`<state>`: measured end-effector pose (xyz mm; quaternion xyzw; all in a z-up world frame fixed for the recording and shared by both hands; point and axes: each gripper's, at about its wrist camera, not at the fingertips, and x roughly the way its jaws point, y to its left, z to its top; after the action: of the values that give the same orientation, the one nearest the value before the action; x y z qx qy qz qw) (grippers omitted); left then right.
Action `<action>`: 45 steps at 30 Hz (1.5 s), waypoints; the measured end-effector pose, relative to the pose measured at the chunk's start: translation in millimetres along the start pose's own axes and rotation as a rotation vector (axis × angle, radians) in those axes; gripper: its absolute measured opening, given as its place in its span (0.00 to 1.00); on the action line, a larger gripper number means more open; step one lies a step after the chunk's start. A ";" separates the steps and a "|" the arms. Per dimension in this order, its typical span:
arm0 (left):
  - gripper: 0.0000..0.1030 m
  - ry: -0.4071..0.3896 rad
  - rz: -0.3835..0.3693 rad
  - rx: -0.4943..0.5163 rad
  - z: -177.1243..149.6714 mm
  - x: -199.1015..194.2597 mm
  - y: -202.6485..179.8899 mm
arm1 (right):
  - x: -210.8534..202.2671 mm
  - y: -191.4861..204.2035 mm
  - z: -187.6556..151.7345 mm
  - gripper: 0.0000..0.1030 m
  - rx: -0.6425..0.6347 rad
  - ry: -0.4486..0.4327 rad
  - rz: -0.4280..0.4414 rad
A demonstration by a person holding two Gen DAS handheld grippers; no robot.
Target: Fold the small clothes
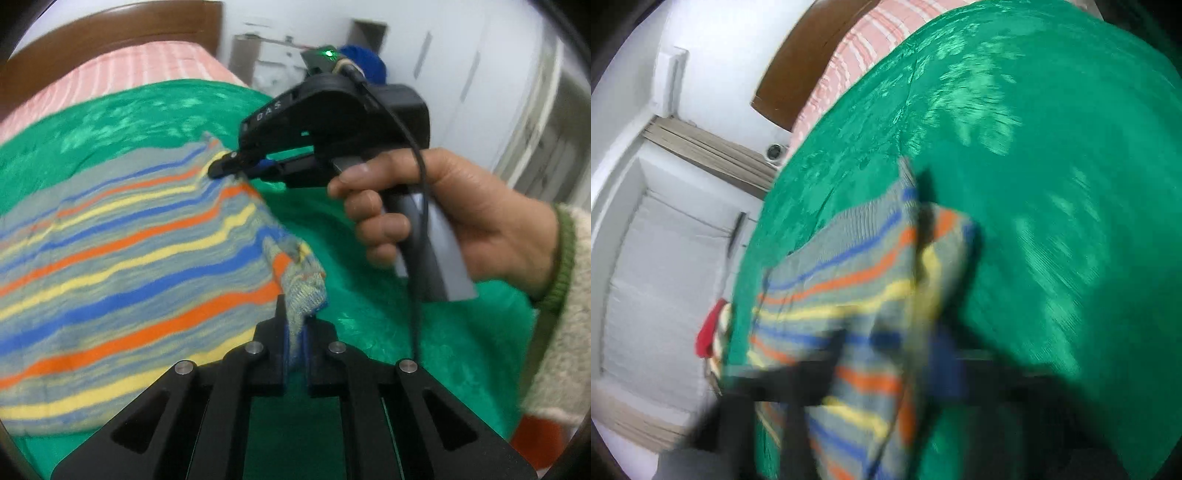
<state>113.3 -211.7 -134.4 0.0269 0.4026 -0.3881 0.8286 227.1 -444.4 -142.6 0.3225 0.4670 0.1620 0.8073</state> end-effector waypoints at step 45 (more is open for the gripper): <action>0.98 -0.126 0.597 -0.399 -106.1 -222.7 199.8 | 44.4 212.5 -211.3 0.81 -0.596 -0.014 -0.207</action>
<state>94.1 103.9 -106.2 -0.0429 0.3931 -0.0437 0.9175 76.8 -184.2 -103.9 0.0237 0.4237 0.2065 0.8816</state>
